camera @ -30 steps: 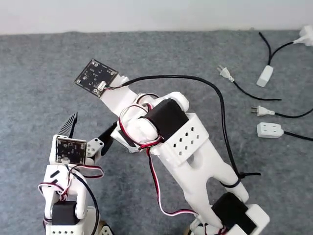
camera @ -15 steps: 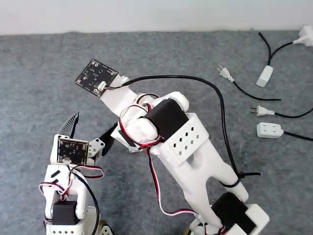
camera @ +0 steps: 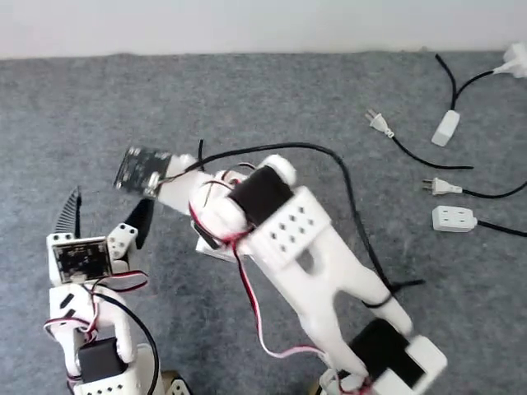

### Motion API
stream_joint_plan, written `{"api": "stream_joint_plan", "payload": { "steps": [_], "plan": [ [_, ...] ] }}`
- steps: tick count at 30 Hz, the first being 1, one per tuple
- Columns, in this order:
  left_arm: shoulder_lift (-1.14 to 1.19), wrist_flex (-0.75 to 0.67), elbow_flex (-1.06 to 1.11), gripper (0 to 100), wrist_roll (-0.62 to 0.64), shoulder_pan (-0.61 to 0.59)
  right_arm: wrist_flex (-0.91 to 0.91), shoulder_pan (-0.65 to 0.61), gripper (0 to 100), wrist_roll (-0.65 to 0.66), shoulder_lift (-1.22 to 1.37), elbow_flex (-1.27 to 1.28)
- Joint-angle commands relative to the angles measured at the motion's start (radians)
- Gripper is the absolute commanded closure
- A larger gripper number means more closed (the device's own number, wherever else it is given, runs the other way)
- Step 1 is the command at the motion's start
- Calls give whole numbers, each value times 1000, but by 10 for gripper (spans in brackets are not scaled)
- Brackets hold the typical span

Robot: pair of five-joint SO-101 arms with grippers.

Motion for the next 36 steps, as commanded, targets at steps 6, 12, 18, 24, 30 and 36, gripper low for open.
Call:
{"api": "stream_joint_plan", "payload": {
  "steps": [6,12,18,24,30,36],
  "plan": [
    [-12,-94,-56,603,12,-144,44,73,991,241,182,-72],
    [-12,-98,-127,603,18,-226,42,81,991,311,239,-158],
    [-12,-98,-170,603,14,-293,42,82,991,379,335,-173],
    [-12,-98,-232,603,12,-397,45,79,991,433,410,-226],
    [-12,-100,-269,603,9,-442,45,84,991,488,418,-253],
    [-12,-100,-283,603,-38,-440,45,88,991,535,418,-253]
  ]
}}
